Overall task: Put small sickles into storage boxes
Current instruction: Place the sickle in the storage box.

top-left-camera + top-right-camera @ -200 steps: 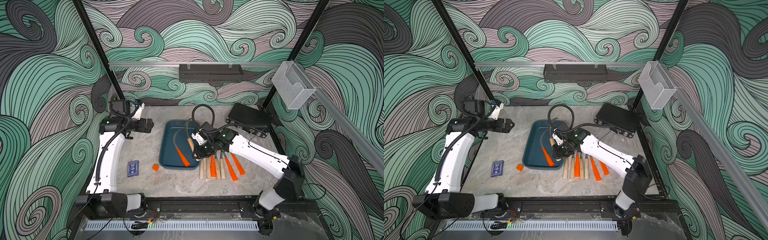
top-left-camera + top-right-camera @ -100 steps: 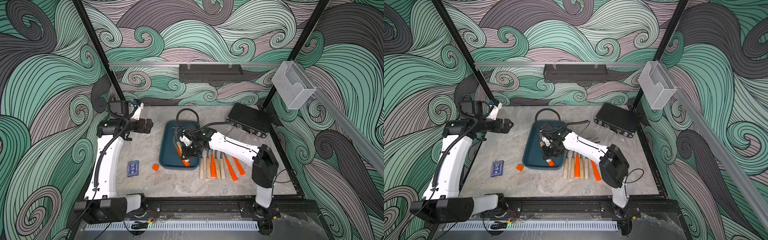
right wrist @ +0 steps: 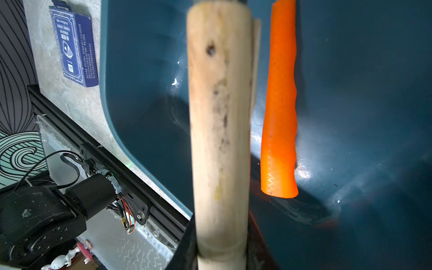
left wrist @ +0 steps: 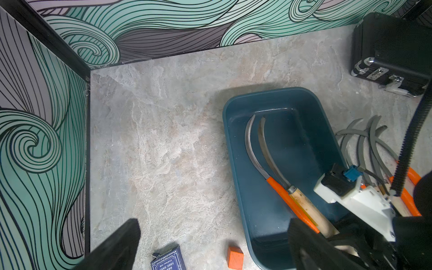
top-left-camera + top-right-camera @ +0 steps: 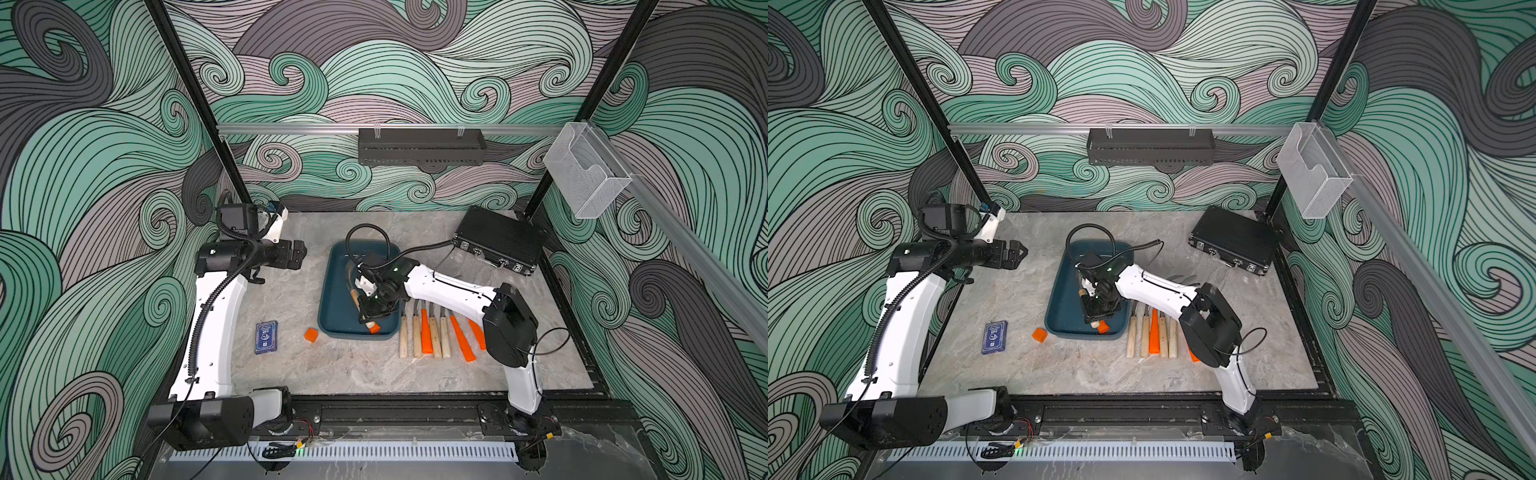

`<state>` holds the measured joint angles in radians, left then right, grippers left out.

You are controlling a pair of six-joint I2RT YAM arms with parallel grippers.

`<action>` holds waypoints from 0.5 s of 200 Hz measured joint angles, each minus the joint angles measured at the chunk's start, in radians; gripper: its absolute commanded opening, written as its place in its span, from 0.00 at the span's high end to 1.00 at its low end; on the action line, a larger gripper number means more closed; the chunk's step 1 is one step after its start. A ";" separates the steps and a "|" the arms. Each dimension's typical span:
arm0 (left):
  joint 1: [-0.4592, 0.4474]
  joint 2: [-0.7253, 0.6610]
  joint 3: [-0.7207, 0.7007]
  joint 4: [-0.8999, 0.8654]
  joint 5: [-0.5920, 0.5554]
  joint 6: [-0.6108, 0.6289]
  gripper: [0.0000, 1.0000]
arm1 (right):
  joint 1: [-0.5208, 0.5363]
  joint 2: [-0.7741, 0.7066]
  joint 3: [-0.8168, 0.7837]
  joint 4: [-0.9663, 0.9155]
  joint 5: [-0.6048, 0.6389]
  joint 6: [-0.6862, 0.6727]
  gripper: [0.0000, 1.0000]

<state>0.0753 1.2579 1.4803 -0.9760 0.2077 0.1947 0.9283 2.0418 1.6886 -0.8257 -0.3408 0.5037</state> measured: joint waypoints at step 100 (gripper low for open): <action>0.000 -0.019 -0.017 0.004 0.007 0.007 0.02 | 0.000 0.053 0.000 -0.008 0.031 -0.033 0.87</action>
<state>0.0753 1.2388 1.4635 -0.9722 0.2146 0.2020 0.9283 2.0953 1.6886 -0.8333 -0.3096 0.4709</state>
